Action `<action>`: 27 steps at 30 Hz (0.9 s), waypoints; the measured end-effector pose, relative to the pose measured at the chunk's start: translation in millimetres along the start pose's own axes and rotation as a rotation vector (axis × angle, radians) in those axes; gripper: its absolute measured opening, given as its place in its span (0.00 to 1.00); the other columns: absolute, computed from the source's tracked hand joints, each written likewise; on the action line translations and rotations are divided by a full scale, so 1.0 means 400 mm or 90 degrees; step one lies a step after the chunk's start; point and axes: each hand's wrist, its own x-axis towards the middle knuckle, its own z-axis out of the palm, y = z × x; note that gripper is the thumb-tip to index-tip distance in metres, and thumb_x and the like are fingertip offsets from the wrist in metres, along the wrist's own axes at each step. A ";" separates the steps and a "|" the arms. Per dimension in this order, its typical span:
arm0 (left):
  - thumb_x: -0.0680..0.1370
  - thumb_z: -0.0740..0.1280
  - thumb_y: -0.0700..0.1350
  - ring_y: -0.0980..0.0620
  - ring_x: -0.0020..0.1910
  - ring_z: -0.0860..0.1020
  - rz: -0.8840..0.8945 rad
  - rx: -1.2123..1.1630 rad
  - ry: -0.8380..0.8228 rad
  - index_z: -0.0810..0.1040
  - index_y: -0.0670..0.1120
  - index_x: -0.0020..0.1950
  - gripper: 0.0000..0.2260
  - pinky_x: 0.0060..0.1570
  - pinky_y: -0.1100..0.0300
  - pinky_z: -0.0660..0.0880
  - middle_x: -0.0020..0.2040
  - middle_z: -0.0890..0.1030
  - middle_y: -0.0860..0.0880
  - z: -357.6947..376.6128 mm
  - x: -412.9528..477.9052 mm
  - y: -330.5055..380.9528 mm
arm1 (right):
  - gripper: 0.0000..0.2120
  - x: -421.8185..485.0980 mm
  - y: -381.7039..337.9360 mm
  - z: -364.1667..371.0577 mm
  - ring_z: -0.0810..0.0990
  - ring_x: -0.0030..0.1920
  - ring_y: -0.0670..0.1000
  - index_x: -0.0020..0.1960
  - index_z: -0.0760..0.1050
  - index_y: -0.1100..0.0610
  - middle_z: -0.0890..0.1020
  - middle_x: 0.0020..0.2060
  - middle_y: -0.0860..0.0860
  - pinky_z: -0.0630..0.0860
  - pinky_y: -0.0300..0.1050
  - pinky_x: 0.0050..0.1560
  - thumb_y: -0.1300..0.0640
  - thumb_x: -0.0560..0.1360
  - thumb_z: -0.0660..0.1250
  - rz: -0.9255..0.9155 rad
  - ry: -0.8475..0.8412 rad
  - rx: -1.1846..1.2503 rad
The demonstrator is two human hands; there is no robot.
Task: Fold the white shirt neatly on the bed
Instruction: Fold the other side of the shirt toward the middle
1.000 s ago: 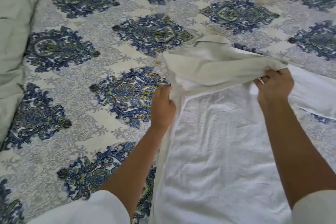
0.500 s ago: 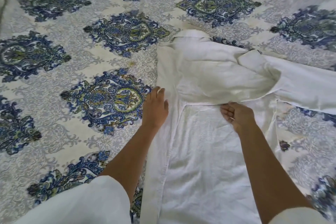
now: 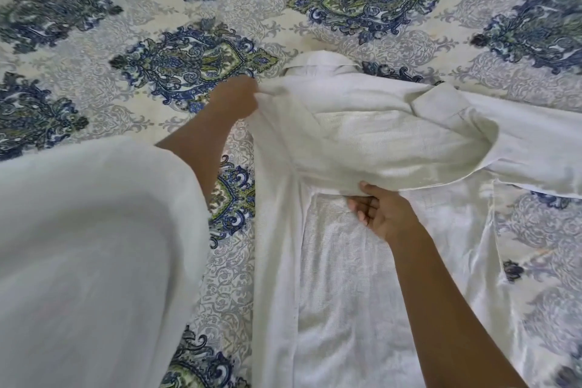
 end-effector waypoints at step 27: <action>0.76 0.60 0.30 0.52 0.54 0.74 -0.294 -0.595 0.112 0.74 0.43 0.61 0.16 0.51 0.62 0.72 0.62 0.70 0.46 0.438 -1.135 0.128 | 0.13 -0.254 0.337 -0.052 0.67 0.31 0.46 0.48 0.79 0.59 0.75 0.34 0.50 0.62 0.39 0.33 0.52 0.69 0.74 0.132 -0.261 -0.552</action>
